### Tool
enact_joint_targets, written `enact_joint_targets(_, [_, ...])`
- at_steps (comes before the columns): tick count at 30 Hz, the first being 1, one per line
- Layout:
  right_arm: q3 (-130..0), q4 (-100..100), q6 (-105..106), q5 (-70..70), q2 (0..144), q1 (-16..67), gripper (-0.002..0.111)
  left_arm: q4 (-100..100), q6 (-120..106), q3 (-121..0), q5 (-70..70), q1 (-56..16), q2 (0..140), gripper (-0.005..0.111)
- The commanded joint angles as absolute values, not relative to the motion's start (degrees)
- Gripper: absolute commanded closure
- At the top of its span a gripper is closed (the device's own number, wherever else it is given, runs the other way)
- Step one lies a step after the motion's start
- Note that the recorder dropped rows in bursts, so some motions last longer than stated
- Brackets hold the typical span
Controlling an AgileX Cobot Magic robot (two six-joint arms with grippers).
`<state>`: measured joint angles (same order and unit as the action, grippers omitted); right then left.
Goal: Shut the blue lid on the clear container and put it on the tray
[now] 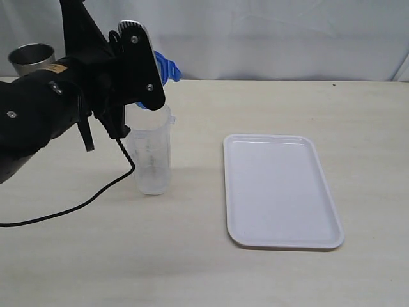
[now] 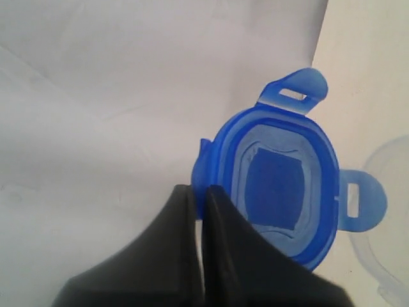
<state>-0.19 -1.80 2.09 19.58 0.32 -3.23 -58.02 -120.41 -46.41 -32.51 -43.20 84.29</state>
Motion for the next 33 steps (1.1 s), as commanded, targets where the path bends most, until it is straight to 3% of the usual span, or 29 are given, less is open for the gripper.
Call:
enact_joint_targets(1, [0.0, -1.77, 2.11, 19.57, 0.0, -3.16, 0.104, -55.77, -120.12, -46.43, -35.3, -43.37, 83.86, 0.107])
enact_joint_targets(18, [0.0, -1.77, 2.11, 19.57, 0.0, -3.16, 0.104, -49.09, -108.93, -46.43, -37.48, -39.93, 86.73, 0.107])
enact_joint_targets(33, [0.0, -1.77, 2.11, 19.57, 0.0, -3.16, 0.104, -48.96, -107.89, -46.43, -30.34, -39.93, 86.73, 0.107])
